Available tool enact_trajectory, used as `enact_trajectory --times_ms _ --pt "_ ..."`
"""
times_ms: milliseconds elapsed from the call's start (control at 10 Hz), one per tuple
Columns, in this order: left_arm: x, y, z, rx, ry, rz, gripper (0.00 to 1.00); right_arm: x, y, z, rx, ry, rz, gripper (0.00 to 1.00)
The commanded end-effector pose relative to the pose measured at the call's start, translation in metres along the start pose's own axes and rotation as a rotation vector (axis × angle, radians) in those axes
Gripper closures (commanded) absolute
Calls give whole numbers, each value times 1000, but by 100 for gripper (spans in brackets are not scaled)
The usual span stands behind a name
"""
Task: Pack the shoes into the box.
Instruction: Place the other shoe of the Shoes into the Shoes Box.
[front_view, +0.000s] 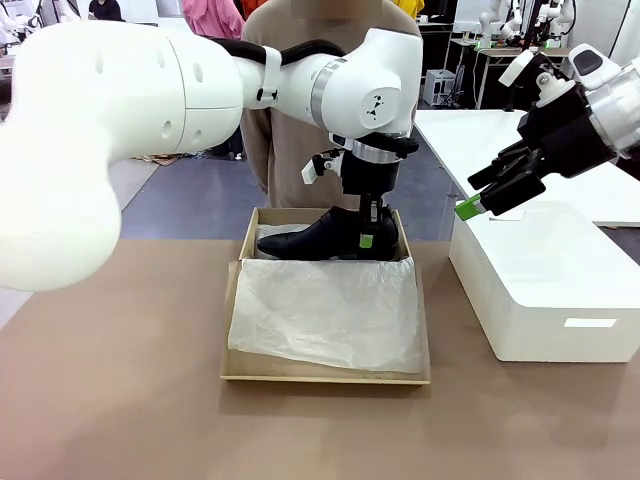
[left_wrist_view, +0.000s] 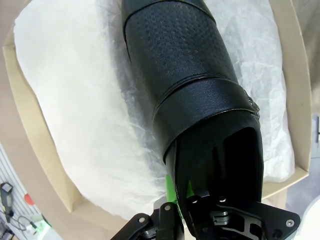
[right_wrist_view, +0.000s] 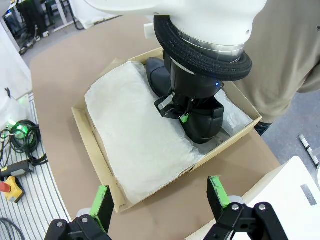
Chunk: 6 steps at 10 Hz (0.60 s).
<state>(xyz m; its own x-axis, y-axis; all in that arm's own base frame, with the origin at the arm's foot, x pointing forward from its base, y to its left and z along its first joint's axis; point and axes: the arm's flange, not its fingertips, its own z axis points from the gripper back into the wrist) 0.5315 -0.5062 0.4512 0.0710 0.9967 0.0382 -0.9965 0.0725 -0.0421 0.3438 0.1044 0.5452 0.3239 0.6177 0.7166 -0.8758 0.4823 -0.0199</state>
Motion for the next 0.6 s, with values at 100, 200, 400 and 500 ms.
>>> enact_trajectory --times_ms 100,200,400,500 --pt "-4 -3 2 -3 -26 61 100 0 -2 -1 17 -24 10 0" --pt "-5 -3 -2 1 -26 60 100 0 -2 -1 17 -24 10 0" --pt "-7 -3 -11 -2 -25 61 100 0 -2 -1 17 -24 10 0" --pt "-9 -3 -14 -12 -28 63 100 0 -2 -1 17 -24 10 0"
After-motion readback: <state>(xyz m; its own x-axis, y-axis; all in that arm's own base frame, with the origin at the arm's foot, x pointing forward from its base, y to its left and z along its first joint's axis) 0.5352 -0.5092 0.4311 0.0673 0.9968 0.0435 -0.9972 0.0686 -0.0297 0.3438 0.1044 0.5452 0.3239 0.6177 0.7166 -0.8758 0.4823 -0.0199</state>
